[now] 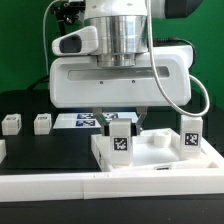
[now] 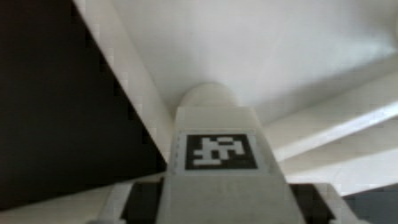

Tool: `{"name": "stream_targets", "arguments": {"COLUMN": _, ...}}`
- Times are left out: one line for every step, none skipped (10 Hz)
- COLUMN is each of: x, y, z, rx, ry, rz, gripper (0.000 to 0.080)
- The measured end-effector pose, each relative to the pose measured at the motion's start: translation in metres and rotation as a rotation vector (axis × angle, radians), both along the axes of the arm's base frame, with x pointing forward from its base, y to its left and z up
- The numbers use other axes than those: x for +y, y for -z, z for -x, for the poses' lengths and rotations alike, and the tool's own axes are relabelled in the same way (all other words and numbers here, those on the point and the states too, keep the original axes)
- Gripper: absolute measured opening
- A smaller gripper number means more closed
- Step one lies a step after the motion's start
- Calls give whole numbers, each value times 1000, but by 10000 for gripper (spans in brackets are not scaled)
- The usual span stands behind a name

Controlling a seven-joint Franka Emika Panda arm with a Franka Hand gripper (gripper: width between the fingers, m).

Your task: Assemble square table

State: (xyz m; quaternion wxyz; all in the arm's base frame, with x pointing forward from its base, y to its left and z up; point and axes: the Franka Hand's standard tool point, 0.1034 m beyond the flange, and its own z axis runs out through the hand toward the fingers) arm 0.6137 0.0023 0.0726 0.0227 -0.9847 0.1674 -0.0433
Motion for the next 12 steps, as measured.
{"name": "stream_targets", "arguments": {"x": 0, "y": 0, "z": 0, "rx": 2, "ry": 110, "rz": -14, "gripper": 291}}
{"name": "stream_targets", "arguments": {"x": 1, "y": 0, "z": 0, "rx": 5, "ry": 210, "rz": -25, "gripper": 291}}
{"name": "stream_targets", "arguments": {"x": 1, "y": 0, "z": 0, "rx": 8, "ry": 296, "rz": -33, "gripper": 291}}
{"name": "stream_targets", "arguments": {"x": 1, "y": 0, "z": 0, "rx": 9, "ry": 399, "rz": -44, "gripper": 291}}
{"name": "stream_targets", "arguments": {"x": 1, "y": 1, "z": 0, "rx": 5, "ry": 506, "rz": -55, "gripper": 291}}
{"name": "stream_targets", "arguments": {"x": 2, "y": 1, "z": 0, "rx": 11, "ry": 627, "rz": -65, "gripper": 291}}
{"name": "stream_targets", "arguments": {"x": 3, "y": 1, "z": 0, "rx": 15, "ry": 721, "rz": -74, "gripper": 291}}
{"name": "stream_targets", "arguments": {"x": 5, "y": 1, "z": 1, "rx": 18, "ry": 804, "rz": -83, "gripper": 291}}
{"name": "stream_targets", "arguments": {"x": 9, "y": 1, "z": 1, "rx": 23, "ry": 914, "rz": -94, "gripper": 291}}
{"name": "stream_targets", "arguments": {"x": 12, "y": 2, "z": 1, "rx": 27, "ry": 1001, "rz": -103, "gripper": 291}}
{"name": "stream_targets", "arguments": {"x": 13, "y": 2, "z": 1, "rx": 30, "ry": 1061, "rz": -113, "gripper": 291}}
{"name": "stream_targets", "arguments": {"x": 13, "y": 2, "z": 1, "rx": 33, "ry": 1098, "rz": -120, "gripper": 291}}
